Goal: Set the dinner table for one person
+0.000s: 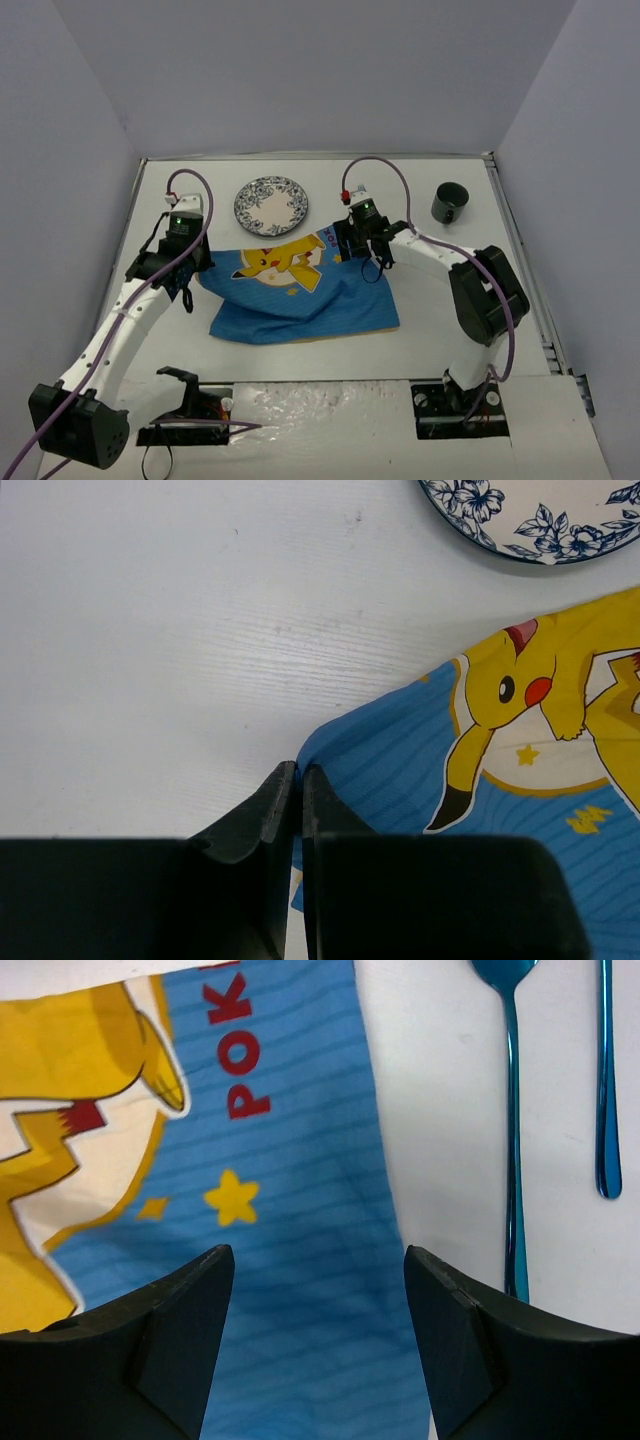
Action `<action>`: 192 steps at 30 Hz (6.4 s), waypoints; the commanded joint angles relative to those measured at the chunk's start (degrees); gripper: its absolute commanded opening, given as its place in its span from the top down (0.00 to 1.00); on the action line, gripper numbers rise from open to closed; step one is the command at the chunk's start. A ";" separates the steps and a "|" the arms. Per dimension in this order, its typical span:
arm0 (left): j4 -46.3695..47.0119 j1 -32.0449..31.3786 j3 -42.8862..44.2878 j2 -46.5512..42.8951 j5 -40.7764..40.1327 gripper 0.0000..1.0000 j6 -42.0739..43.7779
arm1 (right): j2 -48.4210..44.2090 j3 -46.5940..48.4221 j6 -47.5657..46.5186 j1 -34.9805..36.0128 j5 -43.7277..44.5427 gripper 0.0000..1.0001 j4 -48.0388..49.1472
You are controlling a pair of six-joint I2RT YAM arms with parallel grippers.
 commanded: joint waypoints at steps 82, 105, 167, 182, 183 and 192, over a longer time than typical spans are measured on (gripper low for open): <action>0.49 3.91 21.22 -25.75 -5.66 1.00 15.90 | -42.62 0.37 -7.73 -1.46 -12.22 1.00 5.50; 2.31 4.00 6.53 -15.94 -13.37 1.00 8.77 | -36.77 -11.40 5.72 1.09 -12.82 1.00 2.76; 0.38 12.51 -4.58 27.93 -7.30 0.27 -20.67 | 4.08 -7.66 3.23 27.69 -1.54 0.21 6.98; -6.57 27.21 2.50 33.74 -8.61 0.26 -14.09 | 13.34 4.50 4.22 33.79 -4.80 0.21 4.23; -6.49 27.94 2.51 33.86 -8.61 0.26 -13.57 | 13.68 5.10 4.40 33.85 -4.89 0.21 4.19; -4.68 32.42 3.26 36.64 -7.27 0.26 -11.32 | 17.70 10.36 5.25 33.71 -5.39 0.21 3.75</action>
